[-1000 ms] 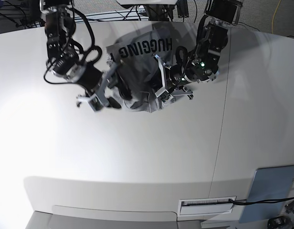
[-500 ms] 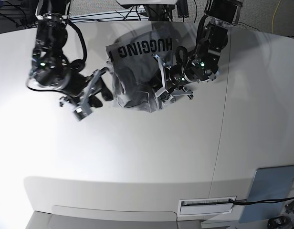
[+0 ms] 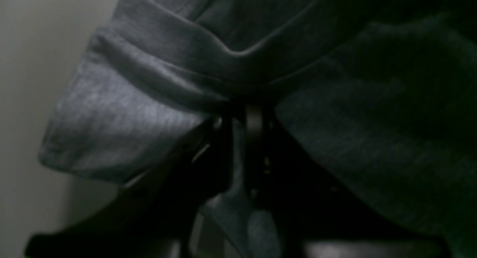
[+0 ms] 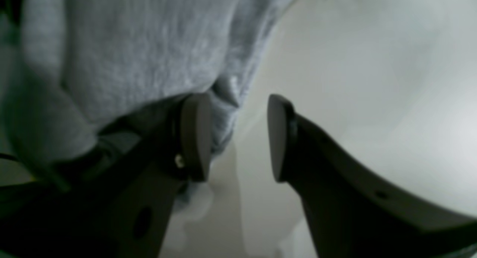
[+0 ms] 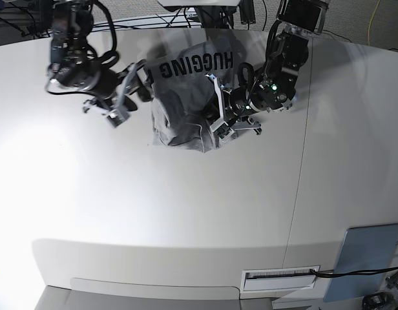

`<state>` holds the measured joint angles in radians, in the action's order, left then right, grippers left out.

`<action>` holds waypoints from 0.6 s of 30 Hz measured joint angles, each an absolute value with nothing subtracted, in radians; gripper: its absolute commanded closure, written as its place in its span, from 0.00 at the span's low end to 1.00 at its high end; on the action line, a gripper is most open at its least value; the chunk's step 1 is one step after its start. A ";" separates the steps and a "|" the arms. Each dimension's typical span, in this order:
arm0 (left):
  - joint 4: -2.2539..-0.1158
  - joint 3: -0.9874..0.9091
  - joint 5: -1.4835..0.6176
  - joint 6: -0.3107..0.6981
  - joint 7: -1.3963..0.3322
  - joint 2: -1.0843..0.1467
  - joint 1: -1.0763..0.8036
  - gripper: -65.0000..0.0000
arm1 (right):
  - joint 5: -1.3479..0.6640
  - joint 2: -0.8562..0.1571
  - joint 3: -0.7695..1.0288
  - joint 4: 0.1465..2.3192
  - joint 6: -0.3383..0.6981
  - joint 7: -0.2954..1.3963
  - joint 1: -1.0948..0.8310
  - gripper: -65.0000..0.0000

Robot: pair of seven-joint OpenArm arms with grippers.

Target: Fold the T-shirt properly

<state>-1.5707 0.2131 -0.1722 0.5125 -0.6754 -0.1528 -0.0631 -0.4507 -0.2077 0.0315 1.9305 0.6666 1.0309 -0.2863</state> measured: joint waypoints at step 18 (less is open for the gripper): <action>-1.571 0.213 -0.173 0.513 -0.675 -0.153 -0.063 0.88 | -0.128 -0.210 -0.231 1.910 0.491 0.799 -0.169 0.62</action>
<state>-1.5707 0.2131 -0.1726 0.5125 -0.6754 -0.1528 -0.0631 -0.1280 -0.2104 -0.2314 1.9099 0.4911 0.7990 -0.1692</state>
